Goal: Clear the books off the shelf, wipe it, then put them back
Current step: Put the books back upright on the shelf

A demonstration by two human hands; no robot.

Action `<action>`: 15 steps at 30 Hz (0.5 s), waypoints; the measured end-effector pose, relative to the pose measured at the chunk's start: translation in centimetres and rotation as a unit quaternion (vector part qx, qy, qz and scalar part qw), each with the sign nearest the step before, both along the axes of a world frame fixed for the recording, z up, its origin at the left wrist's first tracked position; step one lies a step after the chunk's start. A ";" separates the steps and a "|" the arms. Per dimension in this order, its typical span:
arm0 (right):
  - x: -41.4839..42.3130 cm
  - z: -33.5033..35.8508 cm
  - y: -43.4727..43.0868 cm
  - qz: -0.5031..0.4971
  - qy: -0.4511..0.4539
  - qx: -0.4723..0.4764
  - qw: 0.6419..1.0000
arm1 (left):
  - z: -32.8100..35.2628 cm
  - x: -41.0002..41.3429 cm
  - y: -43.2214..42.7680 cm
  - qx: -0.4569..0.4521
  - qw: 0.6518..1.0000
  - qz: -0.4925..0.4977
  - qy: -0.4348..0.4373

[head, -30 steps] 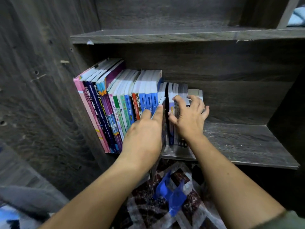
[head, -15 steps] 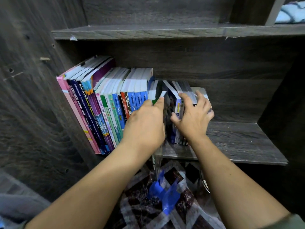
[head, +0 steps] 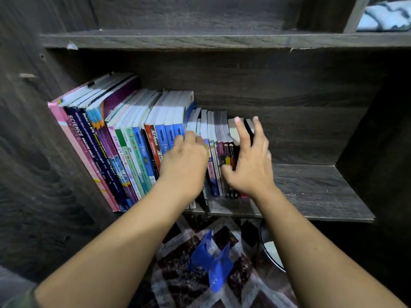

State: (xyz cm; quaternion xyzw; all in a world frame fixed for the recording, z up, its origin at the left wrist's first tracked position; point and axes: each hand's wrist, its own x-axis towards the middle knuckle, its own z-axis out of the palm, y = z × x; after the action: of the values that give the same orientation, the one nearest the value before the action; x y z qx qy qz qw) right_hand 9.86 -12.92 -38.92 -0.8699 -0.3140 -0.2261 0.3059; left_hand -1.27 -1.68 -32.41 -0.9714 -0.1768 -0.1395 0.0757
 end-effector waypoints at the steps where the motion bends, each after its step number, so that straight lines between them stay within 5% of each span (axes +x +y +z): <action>1: 0.1 -0.1 -0.3 -0.003 -0.010 0.006 1.000 | -0.4 -0.1 0.2 0.045 0.999 0.000 -0.014; 6: 0.6 -1.1 -2.0 0.010 0.022 0.063 0.998 | -3.2 1.0 0.9 0.137 0.985 0.041 -0.098; 12: 1.4 -5.2 -3.4 -0.010 0.366 0.030 0.930 | -5.3 2.0 1.5 0.187 0.969 0.105 -0.119; 15: 1.8 -6.8 -3.2 -0.023 0.415 -0.011 0.910 | -6.4 1.9 1.5 0.219 0.963 0.100 -0.122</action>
State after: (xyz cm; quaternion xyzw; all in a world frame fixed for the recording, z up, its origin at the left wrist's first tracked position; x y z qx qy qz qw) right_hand 11.68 -16.16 -45.67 -0.8954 -0.1414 0.1513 0.3942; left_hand 0.63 -0.14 -38.83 -0.8838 -0.2462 -0.2843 0.2782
